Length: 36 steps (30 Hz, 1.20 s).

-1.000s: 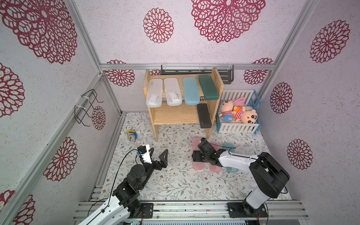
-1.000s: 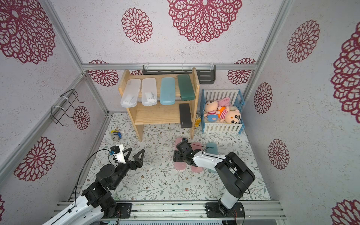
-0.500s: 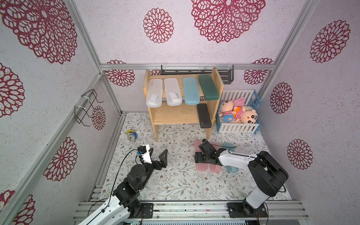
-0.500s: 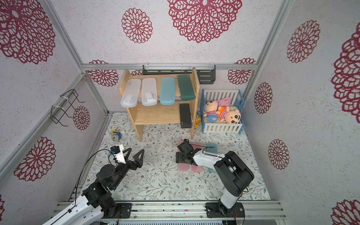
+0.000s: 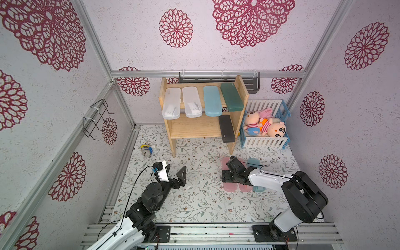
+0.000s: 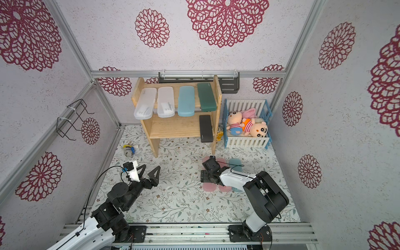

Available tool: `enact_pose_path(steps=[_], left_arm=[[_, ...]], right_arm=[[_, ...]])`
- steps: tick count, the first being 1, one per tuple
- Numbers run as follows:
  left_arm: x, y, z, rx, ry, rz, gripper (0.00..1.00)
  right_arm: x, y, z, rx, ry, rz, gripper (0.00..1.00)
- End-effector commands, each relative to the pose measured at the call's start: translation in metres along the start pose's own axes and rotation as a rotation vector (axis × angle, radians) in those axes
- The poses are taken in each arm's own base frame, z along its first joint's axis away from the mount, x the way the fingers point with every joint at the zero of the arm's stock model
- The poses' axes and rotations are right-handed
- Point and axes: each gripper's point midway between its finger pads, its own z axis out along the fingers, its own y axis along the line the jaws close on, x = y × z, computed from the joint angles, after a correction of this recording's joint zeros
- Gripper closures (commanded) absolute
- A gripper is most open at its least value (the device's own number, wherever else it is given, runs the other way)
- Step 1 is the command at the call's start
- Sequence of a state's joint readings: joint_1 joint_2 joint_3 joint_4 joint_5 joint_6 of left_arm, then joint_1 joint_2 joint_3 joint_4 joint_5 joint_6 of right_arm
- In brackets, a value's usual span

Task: Remove the pencil cases from the shelf
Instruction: Place the pencil case at the center of the board, then pick up the pencil case from the shelf.

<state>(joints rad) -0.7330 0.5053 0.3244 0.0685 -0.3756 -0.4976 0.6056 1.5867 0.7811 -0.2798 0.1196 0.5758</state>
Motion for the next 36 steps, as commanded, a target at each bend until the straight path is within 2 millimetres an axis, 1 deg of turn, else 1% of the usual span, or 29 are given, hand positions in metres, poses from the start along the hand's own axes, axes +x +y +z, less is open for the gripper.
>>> enact_pose_path(steps=[1, 9, 13, 17, 22, 25, 27, 29, 30, 33, 36], left_arm=[[-0.003, -0.003, -0.001, 0.007, 0.0, 0.012, 0.03], [-0.005, -0.004, -0.001, 0.009, 0.002, 0.009, 0.03], [-0.006, -0.005, -0.001, 0.012, 0.001, 0.004, 0.03], [-0.008, -0.009, 0.0, 0.024, 0.0, -0.008, 0.03], [-0.013, -0.017, 0.006, 0.039, 0.003, -0.024, 0.03], [-0.021, -0.025, 0.01, 0.057, 0.0, -0.051, 0.03], [-0.025, -0.032, 0.016, 0.071, -0.002, -0.078, 0.03], [-0.029, -0.042, 0.023, 0.1, -0.002, -0.12, 0.03], [-0.031, -0.047, 0.027, 0.115, 0.0, -0.141, 0.03], [-0.035, -0.068, 0.045, 0.16, 0.039, -0.226, 0.02], [-0.037, -0.098, 0.069, 0.196, 0.152, -0.275, 0.02]], right_arm=[[-0.001, -0.016, -0.007, 0.042, -0.013, -0.012, 0.18], [-0.002, -0.026, -0.008, 0.053, -0.019, -0.013, 0.18], [-0.006, -0.027, -0.011, 0.05, -0.032, -0.019, 0.14], [-0.016, -0.019, -0.019, 0.009, -0.069, -0.036, 0.02], [-0.032, -0.006, -0.035, -0.047, -0.125, -0.056, 0.01], [-0.046, 0.011, -0.054, -0.129, -0.182, -0.07, 0.01], [-0.056, 0.022, -0.071, -0.192, -0.232, -0.073, 0.01], [-0.067, 0.028, -0.093, -0.24, -0.296, -0.07, 0.01], [-0.072, 0.03, -0.103, -0.254, -0.323, -0.067, 0.01], [-0.083, 0.026, -0.132, -0.272, -0.406, -0.05, 0.01], [-0.092, 0.016, -0.159, -0.298, -0.477, -0.004, 0.01]])
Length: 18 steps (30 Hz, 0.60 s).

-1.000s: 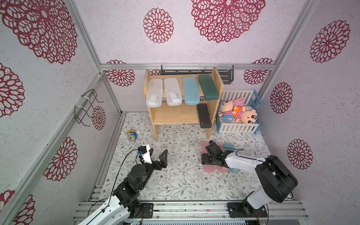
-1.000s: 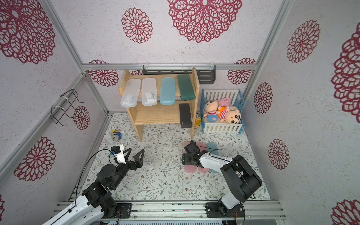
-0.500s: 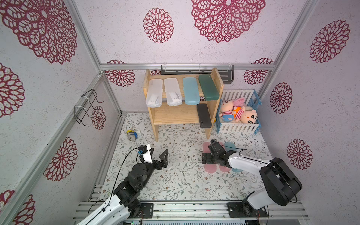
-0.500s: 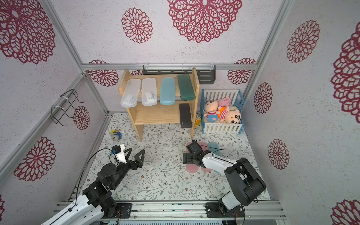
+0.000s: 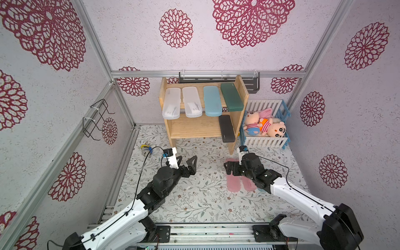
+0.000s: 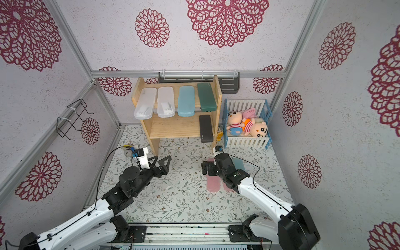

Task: Remove the pencil cases from the shelf
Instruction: Pick up the pencil case from the shelf.

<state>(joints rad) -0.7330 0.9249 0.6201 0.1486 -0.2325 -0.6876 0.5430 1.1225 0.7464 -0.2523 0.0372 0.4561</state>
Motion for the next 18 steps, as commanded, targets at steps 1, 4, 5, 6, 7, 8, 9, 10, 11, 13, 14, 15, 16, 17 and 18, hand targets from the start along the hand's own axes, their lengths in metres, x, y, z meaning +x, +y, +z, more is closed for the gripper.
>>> enact_pose_path(steps=[1, 4, 5, 6, 7, 8, 9, 10, 11, 13, 14, 15, 16, 17, 18], left_arm=[[-0.007, -0.042, 0.022, 0.104, 0.084, -0.118, 0.02], [0.001, -0.06, 0.052, 0.147, 0.155, -0.205, 0.03], [0.003, -0.068, 0.061, 0.186, 0.164, -0.239, 0.03], [0.005, -0.072, 0.068, 0.218, 0.17, -0.279, 0.03], [0.007, -0.076, 0.076, 0.252, 0.172, -0.317, 0.03], [0.01, -0.078, 0.085, 0.278, 0.174, -0.357, 0.03], [0.012, -0.08, 0.09, 0.3, 0.176, -0.385, 0.02], [0.015, -0.081, 0.097, 0.323, 0.177, -0.412, 0.02], [0.016, -0.084, 0.102, 0.351, 0.173, -0.43, 0.02], [0.017, -0.085, 0.109, 0.402, 0.153, -0.452, 0.02], [0.017, -0.086, 0.111, 0.432, 0.139, -0.462, 0.02], [0.016, -0.084, 0.114, 0.445, 0.125, -0.474, 0.01], [0.018, -0.081, 0.12, 0.448, 0.119, -0.488, 0.0], [0.019, -0.08, 0.125, 0.452, 0.116, -0.497, 0.0], [0.022, -0.079, 0.131, 0.451, 0.122, -0.506, 0.01]], right_arm=[[-0.037, 0.002, -0.031, -0.047, -0.135, 0.045, 0.01], [-0.051, -0.004, -0.053, -0.093, -0.201, 0.097, 0.01], [-0.055, -0.006, -0.06, -0.103, -0.217, 0.11, 0.01], [-0.058, -0.009, -0.065, -0.106, -0.226, 0.118, 0.01], [-0.06, -0.012, -0.07, -0.106, -0.236, 0.125, 0.01], [-0.062, -0.015, -0.073, -0.103, -0.24, 0.13, 0.01], [-0.062, -0.017, -0.075, -0.098, -0.24, 0.134, 0.01], [-0.061, -0.02, -0.077, -0.094, -0.238, 0.135, 0.01], [-0.062, -0.022, -0.079, -0.094, -0.239, 0.136, 0.01], [-0.062, -0.025, -0.082, -0.089, -0.243, 0.142, 0.01], [-0.061, -0.026, -0.083, -0.089, -0.243, 0.143, 0.01], [-0.061, -0.026, -0.084, -0.091, -0.241, 0.142, 0.01], [-0.062, -0.026, -0.086, -0.092, -0.242, 0.138, 0.01], [-0.061, -0.027, -0.087, -0.09, -0.24, 0.135, 0.01], [-0.06, -0.027, -0.088, -0.086, -0.235, 0.132, 0.01]])
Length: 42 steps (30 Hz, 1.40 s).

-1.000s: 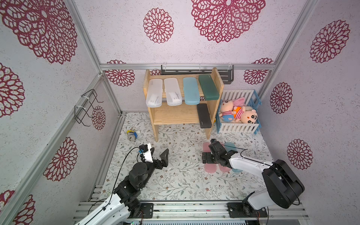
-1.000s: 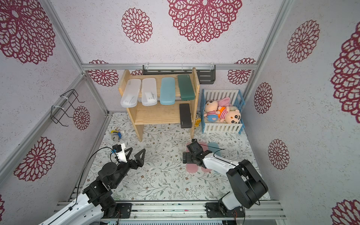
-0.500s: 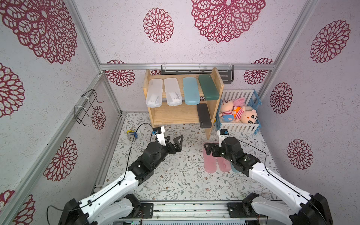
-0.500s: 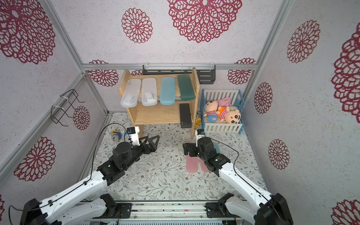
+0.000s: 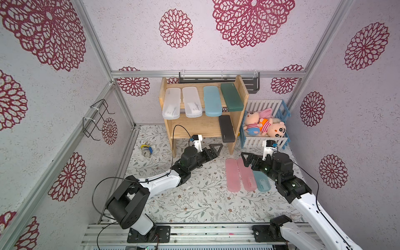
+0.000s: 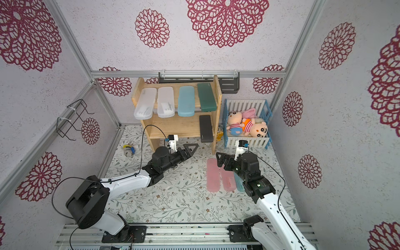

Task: Remove the pencil cases from the shelf
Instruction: Pick up the pencil case from the shelf.

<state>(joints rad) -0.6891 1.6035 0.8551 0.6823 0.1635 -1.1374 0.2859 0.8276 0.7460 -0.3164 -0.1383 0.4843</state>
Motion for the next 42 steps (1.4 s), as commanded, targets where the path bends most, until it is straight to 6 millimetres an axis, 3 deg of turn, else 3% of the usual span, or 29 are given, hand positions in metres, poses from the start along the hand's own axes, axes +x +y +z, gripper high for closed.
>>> enact_pose_path(steps=[1, 10, 18, 27, 42], left_arm=[[-0.02, -0.033, 0.009, 0.177, -0.05, -0.039, 0.02], [-0.013, -0.012, 0.043, 0.185, -0.024, -0.106, 0.08], [-0.022, 0.002, 0.049, 0.134, -0.032, -0.113, 0.13], [-0.019, 0.01, 0.061, 0.115, 0.002, -0.131, 0.24], [-0.015, 0.017, 0.072, 0.094, 0.023, -0.154, 0.27]], right_arm=[[-0.001, 0.003, -0.008, -0.019, 0.004, -0.011, 0.01], [-0.005, 0.0, -0.012, -0.005, -0.001, -0.011, 0.01], [-0.017, 0.006, -0.012, -0.013, -0.011, -0.02, 0.01], [-0.022, 0.006, -0.01, -0.009, -0.015, -0.022, 0.01], [-0.023, 0.004, -0.01, 0.001, -0.014, -0.026, 0.01]])
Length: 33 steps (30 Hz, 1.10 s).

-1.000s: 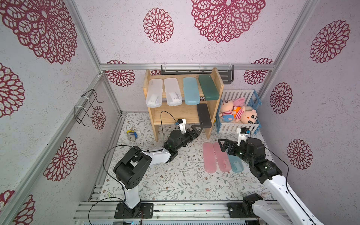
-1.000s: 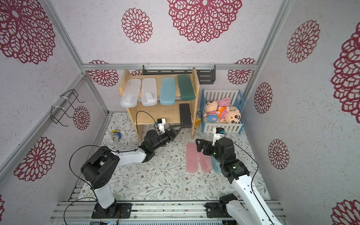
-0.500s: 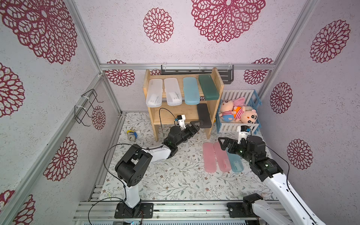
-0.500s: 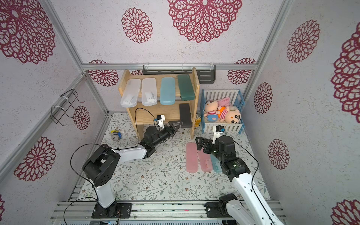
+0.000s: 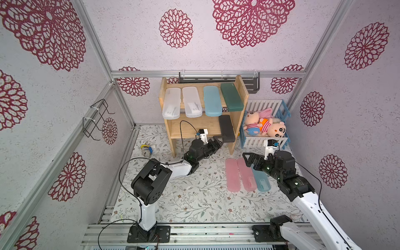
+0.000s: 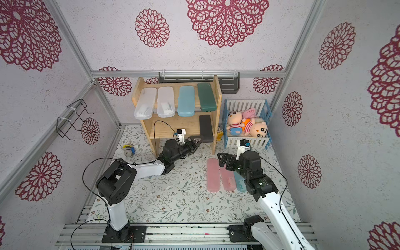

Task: Remove the pencil cases from the shelf
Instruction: Pick up the pencil case from the shelf.

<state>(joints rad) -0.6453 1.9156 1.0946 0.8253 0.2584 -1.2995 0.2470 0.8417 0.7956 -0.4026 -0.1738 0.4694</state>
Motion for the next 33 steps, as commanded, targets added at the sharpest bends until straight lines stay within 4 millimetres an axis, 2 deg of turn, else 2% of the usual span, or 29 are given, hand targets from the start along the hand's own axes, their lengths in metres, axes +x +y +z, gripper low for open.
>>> enact_pose_path(steps=[1, 6, 13, 23, 29, 33], left_arm=[[-0.002, 0.0, 0.005, 0.008, 0.004, -0.007, 0.28], [-0.003, 0.002, 0.007, -0.001, 0.006, -0.007, 0.36], [-0.004, 0.002, 0.01, -0.014, 0.009, -0.004, 0.38], [-0.004, 0.002, 0.012, -0.021, 0.013, -0.006, 0.48], [-0.004, 0.001, 0.014, -0.022, 0.018, 0.001, 0.63], [-0.004, 0.002, 0.013, -0.023, 0.019, -0.001, 0.78]], right_arm=[[-0.02, 0.009, -0.006, -0.02, -0.053, -0.034, 0.01], [-0.018, 0.008, -0.002, -0.021, -0.044, -0.033, 0.01], [-0.018, 0.006, 0.0, -0.016, -0.04, -0.04, 0.01], [-0.017, 0.004, 0.004, -0.008, -0.033, -0.046, 0.01], [-0.015, 0.003, 0.005, -0.007, -0.031, -0.045, 0.01], [-0.016, 0.003, 0.004, -0.009, -0.035, -0.045, 0.01]])
